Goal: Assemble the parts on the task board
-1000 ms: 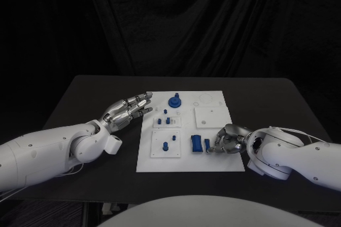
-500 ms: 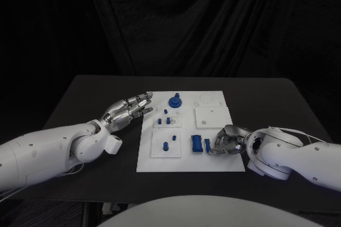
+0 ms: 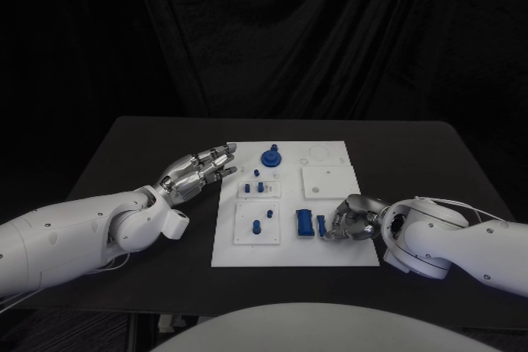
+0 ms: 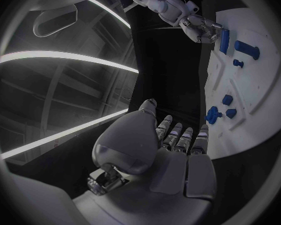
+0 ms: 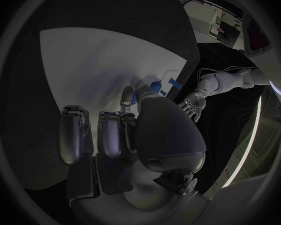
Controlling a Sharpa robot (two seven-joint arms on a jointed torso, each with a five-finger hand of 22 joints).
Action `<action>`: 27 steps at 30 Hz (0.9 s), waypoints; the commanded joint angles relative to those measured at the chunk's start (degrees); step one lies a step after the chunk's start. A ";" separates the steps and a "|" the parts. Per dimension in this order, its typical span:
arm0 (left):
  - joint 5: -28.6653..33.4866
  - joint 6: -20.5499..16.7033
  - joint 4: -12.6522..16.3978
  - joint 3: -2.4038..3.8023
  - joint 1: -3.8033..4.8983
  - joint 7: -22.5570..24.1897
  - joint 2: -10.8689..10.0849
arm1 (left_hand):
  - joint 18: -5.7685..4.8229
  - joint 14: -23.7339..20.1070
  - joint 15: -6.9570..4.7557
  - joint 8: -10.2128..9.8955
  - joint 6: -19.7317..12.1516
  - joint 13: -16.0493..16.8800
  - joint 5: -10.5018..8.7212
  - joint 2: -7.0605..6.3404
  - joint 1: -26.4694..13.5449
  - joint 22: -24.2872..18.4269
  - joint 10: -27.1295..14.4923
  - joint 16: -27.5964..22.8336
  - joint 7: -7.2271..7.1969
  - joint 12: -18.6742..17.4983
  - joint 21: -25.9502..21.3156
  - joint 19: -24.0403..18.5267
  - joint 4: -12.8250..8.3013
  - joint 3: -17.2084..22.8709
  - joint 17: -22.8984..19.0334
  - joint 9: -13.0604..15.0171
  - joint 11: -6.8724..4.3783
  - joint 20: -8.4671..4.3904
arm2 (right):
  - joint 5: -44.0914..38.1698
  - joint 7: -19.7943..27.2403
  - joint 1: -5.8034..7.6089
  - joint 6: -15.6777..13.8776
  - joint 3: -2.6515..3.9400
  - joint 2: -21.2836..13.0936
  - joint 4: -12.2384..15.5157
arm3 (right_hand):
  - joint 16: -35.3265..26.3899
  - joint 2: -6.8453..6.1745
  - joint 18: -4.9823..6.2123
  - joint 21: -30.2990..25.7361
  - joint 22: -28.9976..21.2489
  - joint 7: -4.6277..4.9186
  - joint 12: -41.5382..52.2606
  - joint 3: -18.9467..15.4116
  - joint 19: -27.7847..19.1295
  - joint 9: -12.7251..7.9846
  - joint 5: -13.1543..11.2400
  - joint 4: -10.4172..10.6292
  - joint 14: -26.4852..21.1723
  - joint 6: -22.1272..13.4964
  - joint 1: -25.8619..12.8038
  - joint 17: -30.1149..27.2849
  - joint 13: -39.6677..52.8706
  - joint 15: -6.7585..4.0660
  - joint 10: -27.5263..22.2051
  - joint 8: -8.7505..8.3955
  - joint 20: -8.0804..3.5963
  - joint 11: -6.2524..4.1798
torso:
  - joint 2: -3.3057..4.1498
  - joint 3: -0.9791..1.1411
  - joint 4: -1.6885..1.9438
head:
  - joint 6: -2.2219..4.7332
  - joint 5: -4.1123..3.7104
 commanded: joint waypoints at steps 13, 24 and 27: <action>0.27 -4.30 4.16 0.07 -0.03 2.91 -2.77 | 0.92 -0.25 -1.87 0.86 1.84 0.26 1.17 -0.35 0.55 -0.51 0.66 -0.06 1.69 1.49 0.04 0.10 -1.41 0.05 -0.05 0.24 -0.14 -0.62 | 2.62 13.59 2.76 -15.17 0.06 -5.88 3.75 | -0.74 -5.48 1.44 -1.51 11.91 0.80 0.15 -1.71 1.57 3.17 -0.01 3.61 3.81 -5.43 -6.30 4.15 15.10 0.24 5.96 3.44 -0.04 0.13 | -0.08 0.04 -0.10 | -0.01 -0.19; 0.26 -8.81 7.15 0.07 0.80 6.37 -3.45 | 1.13 -0.63 -4.38 1.65 4.37 0.48 1.45 0.13 -0.25 -1.22 1.86 -0.21 1.64 3.60 -0.23 -0.38 1.29 -0.77 -0.20 0.39 -1.64 -2.95 | 25.89 40.92 8.16 -21.42 0.04 -6.26 1.10 | -35.84 2.15 8.04 -55.71 -9.42 7.39 -37.57 3.80 -32.37 -8.41 14.92 2.96 -30.85 -12.88 -6.03 -45.55 -20.92 8.90 -39.88 -5.30 7.20 7.81 | -1.70 0.36 -0.45 | -0.01 -0.23; 0.26 -8.97 6.64 0.07 0.82 7.40 -2.48 | 1.17 -0.60 -4.69 2.00 5.78 0.59 1.92 0.05 0.54 -0.79 2.77 -0.20 2.06 4.64 -0.01 -0.06 2.07 -0.63 -0.19 0.48 -2.01 -3.15 | 30.58 46.22 7.99 -20.17 0.03 -5.96 -0.01 | -51.70 1.72 5.92 -71.31 -21.42 10.11 -50.38 2.69 -43.18 -14.96 22.26 3.11 -46.88 -15.47 -6.15 -54.51 -32.34 16.31 -54.62 -9.55 12.52 14.32 | -2.90 0.57 -1.04 | -0.01 0.40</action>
